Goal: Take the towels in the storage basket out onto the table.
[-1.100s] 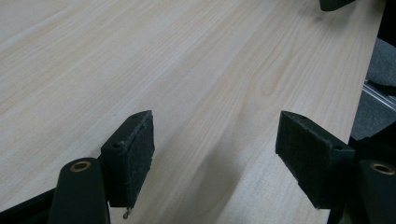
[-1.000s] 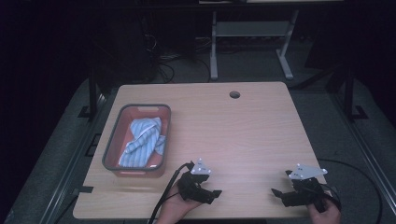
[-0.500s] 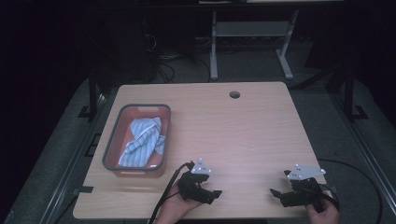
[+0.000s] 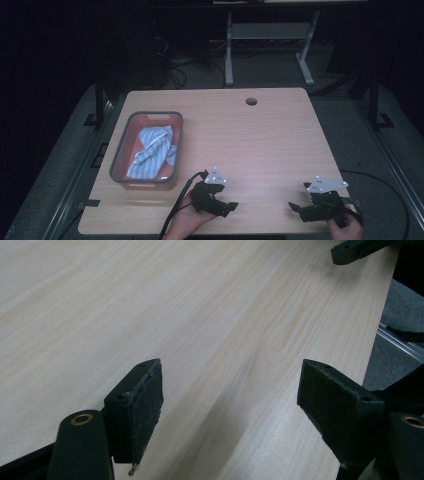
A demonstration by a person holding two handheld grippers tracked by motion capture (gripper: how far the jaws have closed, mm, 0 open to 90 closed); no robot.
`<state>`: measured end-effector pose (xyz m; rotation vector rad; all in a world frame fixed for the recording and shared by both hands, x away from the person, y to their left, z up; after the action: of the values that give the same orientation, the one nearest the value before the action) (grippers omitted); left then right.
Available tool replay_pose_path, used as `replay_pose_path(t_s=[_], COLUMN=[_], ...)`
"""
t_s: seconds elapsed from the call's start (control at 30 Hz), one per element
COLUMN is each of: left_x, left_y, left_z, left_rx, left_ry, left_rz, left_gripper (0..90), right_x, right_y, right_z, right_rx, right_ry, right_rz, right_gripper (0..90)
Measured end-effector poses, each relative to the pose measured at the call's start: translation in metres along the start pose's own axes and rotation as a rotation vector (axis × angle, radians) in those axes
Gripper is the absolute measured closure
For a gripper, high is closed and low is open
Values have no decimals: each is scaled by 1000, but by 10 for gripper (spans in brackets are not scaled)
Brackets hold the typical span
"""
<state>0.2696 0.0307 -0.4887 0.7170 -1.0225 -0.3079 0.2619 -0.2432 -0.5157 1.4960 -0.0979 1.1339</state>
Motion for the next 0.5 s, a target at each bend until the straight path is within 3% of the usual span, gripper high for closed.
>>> replay_pose_path(t_s=[0.1,0.23,0.5], left_x=[3,9,35], left_y=[2,4,14], left_z=[0,-2,-11], left_rx=[-4,-7,18], left_ry=[17,7,8], left_rz=[20,-3,13], left_gripper=[258,248,222], right_x=[1,0,1], right_y=[-1,0,1], right_z=[-1,-1,-5], right_rx=[3,-3,-6], right_ry=[7,-3,-2], right_rz=[3,-3,-1], right_gripper=[139,138,139])
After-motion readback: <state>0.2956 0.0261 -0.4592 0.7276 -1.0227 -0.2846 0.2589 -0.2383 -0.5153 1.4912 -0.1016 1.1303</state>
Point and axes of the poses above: each handheld gripper's, and its own axes: y roughly backward along the jaws, x roughly out of its top, z roughly to its right, the point moved 7 cm from there along -y, roughly forward along the jaws, and after that the axes turned 10 degrees about -x, right-handed, at the moved point
